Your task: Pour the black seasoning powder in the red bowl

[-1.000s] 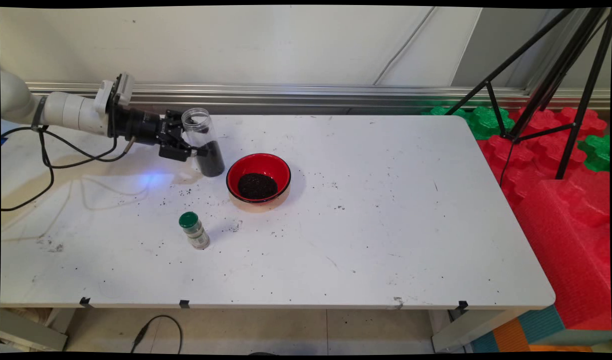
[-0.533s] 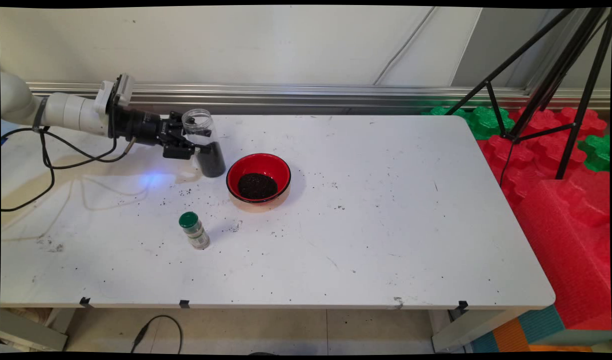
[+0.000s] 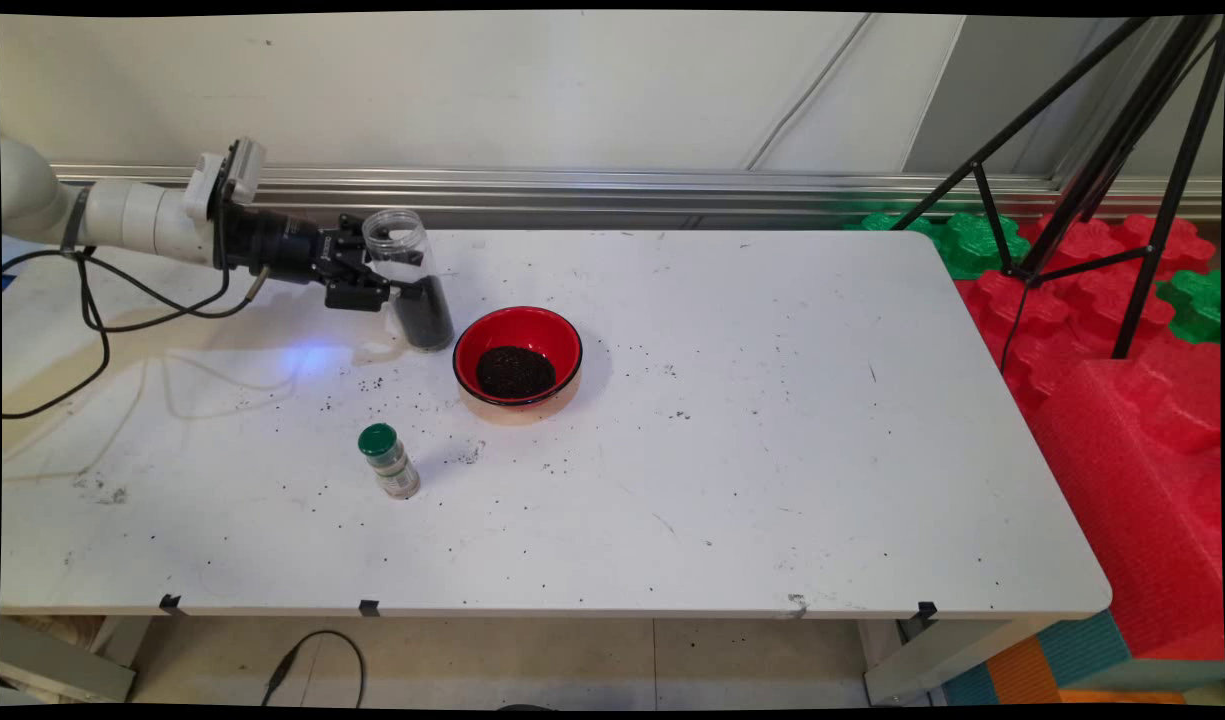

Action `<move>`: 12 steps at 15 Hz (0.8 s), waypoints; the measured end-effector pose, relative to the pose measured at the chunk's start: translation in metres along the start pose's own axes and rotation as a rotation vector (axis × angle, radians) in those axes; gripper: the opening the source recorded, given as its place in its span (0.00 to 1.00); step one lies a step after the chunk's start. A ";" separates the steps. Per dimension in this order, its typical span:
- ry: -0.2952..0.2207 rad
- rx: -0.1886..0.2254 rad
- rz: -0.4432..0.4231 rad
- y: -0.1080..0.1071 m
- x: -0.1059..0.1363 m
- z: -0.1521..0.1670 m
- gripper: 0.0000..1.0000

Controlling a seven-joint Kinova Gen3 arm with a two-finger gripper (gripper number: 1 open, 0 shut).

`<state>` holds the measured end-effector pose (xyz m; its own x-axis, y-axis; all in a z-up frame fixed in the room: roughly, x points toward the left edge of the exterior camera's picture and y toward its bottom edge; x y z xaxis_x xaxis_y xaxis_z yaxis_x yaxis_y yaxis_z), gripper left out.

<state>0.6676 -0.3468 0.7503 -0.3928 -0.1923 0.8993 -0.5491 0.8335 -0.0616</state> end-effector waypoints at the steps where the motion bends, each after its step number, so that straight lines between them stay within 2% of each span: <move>1: 0.002 0.002 0.005 0.000 0.003 0.000 0.00; 8: 0.005 0.031 0.054 -0.003 0.031 0.003 0.00; 12: -0.003 0.047 0.116 -0.002 0.045 0.010 0.00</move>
<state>0.6440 -0.3626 0.7862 -0.4579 -0.0970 0.8837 -0.5334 0.8252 -0.1858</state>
